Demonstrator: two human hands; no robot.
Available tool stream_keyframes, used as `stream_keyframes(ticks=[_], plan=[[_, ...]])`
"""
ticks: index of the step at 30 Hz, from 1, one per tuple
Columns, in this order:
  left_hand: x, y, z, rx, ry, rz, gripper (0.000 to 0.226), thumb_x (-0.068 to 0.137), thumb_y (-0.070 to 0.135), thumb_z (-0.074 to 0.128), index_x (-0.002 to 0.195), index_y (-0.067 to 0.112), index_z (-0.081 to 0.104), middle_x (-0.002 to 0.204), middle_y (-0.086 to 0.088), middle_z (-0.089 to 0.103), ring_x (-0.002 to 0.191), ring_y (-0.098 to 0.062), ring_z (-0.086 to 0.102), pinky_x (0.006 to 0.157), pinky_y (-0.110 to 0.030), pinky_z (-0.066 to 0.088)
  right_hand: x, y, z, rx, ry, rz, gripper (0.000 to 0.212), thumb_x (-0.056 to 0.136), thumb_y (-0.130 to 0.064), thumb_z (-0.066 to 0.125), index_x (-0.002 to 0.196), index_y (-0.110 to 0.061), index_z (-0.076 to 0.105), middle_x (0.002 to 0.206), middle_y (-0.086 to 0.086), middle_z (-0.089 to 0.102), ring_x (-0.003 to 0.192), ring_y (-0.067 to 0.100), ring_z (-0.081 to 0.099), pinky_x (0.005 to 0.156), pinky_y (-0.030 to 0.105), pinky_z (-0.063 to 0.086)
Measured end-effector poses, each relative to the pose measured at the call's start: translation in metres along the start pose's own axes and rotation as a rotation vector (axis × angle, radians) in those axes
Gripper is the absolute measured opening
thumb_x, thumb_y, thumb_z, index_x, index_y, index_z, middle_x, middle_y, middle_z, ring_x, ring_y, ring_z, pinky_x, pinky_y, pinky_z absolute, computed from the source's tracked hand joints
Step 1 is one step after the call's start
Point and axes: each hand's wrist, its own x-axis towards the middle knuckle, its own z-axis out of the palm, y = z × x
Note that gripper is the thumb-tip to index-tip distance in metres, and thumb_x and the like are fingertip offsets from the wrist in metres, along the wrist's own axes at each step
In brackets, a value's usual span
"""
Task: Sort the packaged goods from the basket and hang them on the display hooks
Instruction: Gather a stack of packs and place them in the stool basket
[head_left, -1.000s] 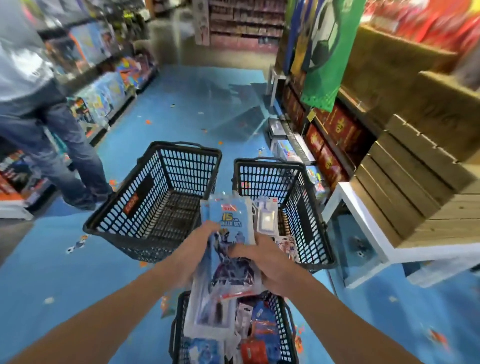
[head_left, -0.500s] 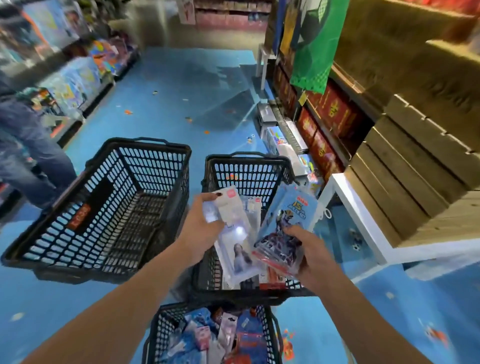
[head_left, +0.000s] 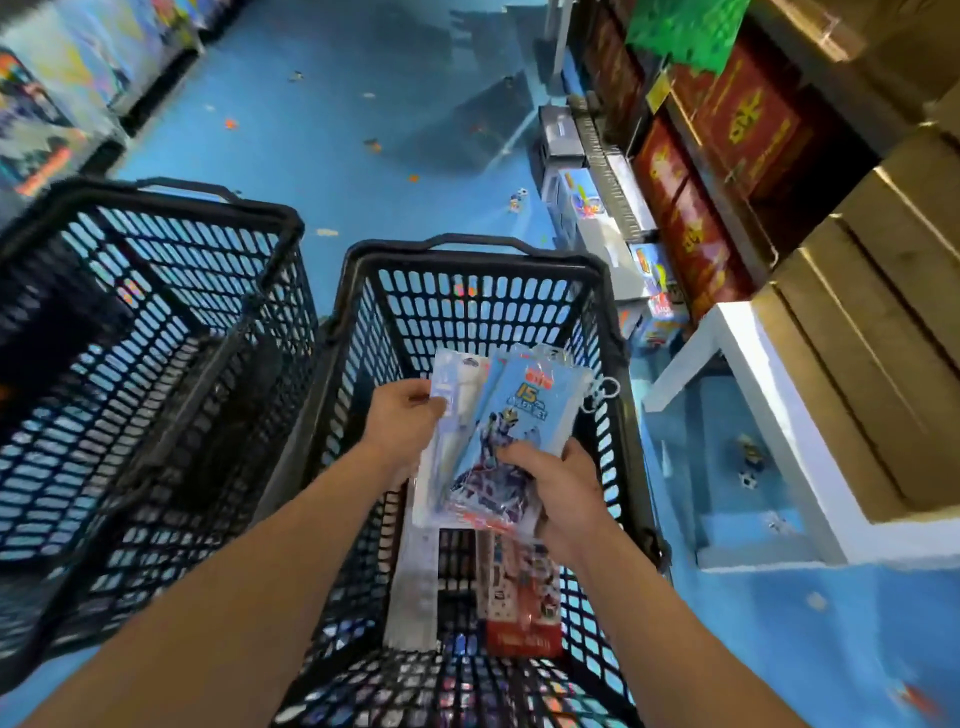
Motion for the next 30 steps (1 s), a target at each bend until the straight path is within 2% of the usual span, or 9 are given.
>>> stream_keyframes(ticks=[1,2,4,8,12,16,19,27,30], plan=[[0.014,-0.006,0.005,-0.002,-0.005,-0.039,0.048,0.1,0.0,0.06,0.069,0.021,0.03,0.057,0.006,0.037,0.043,-0.003,0.031,0.054,-0.02,0.032,0.012,0.002,0.002,0.01,-0.005,0.009,0.044,0.08,0.003,0.079,0.119,-0.009,0.065,0.107,0.013,0.077,0.097,0.03,0.075,0.086,0.055,0.061],[0.017,-0.001,0.007,0.018,-0.019,-0.028,0.015,0.101,0.001,0.06,0.094,-0.01,0.053,0.06,0.004,0.036,0.045,-0.003,0.031,0.057,-0.021,0.032,0.023,0.005,0.003,0.013,-0.013,0.016,0.048,0.076,0.002,0.081,0.119,-0.009,0.065,0.108,0.013,0.077,0.098,0.033,0.075,0.087,0.058,0.06],[0.036,-0.008,0.012,0.037,-0.024,-0.042,0.039,0.101,0.003,0.06,0.064,0.011,0.053,0.06,-0.001,0.039,0.046,-0.004,0.036,0.049,-0.016,0.035,0.043,0.009,0.008,0.004,-0.038,0.025,0.057,0.067,0.002,0.082,0.12,-0.009,0.066,0.111,0.013,0.076,0.103,0.037,0.073,0.09,0.061,0.058],[0.055,-0.011,0.023,-0.167,-0.029,-0.161,0.021,0.096,0.003,0.068,0.078,0.014,0.067,0.076,-0.006,0.071,0.068,-0.021,0.07,0.057,-0.025,0.06,0.068,0.009,0.017,-0.061,-0.105,0.015,0.052,0.073,0.016,0.069,0.119,-0.008,0.069,0.109,0.011,0.077,0.099,0.032,0.073,0.073,0.041,0.059],[0.072,-0.016,0.031,-0.177,0.007,-0.176,0.021,0.095,-0.001,0.068,0.109,0.014,0.065,0.095,-0.005,0.073,0.085,-0.023,0.072,0.065,-0.034,0.06,0.087,0.005,0.024,-0.143,-0.124,0.051,0.054,0.06,0.011,0.07,0.111,-0.006,0.071,0.105,0.012,0.078,0.101,0.038,0.072,0.089,0.058,0.059],[0.086,-0.026,0.035,-0.086,0.062,-0.123,0.019,0.095,-0.006,0.062,0.093,0.013,0.063,0.089,0.001,0.067,0.08,-0.014,0.064,0.066,-0.023,0.051,0.097,0.006,0.021,-0.278,-0.097,0.036,0.05,0.058,0.007,0.071,0.107,-0.006,0.071,0.095,0.007,0.078,0.099,0.033,0.072,0.083,0.046,0.059],[0.089,-0.036,0.038,-0.074,0.049,-0.117,0.027,0.098,-0.001,0.061,0.084,0.021,0.069,0.092,0.001,0.073,0.089,-0.018,0.069,0.083,-0.035,0.061,0.1,0.008,0.023,-0.314,-0.063,0.015,0.042,0.066,0.009,0.071,0.098,-0.018,0.066,0.09,0.003,0.077,0.091,0.025,0.074,0.079,0.044,0.062],[0.088,-0.052,0.044,-0.045,0.001,-0.16,0.031,0.101,0.004,0.053,0.1,0.025,0.076,0.101,0.001,0.076,0.09,-0.019,0.072,0.073,-0.031,0.063,0.11,0.013,0.038,-1.0,0.114,-0.041,0.083,0.054,-0.063,0.068,0.121,-0.02,0.046,0.126,-0.001,0.032,0.118,0.018,0.036,0.102,0.045,0.043],[0.082,-0.057,0.04,-0.03,-0.005,-0.175,0.028,0.105,0.018,0.049,0.102,0.025,0.076,0.1,0.0,0.077,0.09,-0.023,0.073,0.082,-0.044,0.064,0.122,0.018,0.036,-0.881,0.064,-0.027,0.08,0.046,-0.065,0.076,0.113,-0.026,0.057,0.12,-0.004,0.061,0.107,0.016,0.061,0.087,0.045,0.058]])
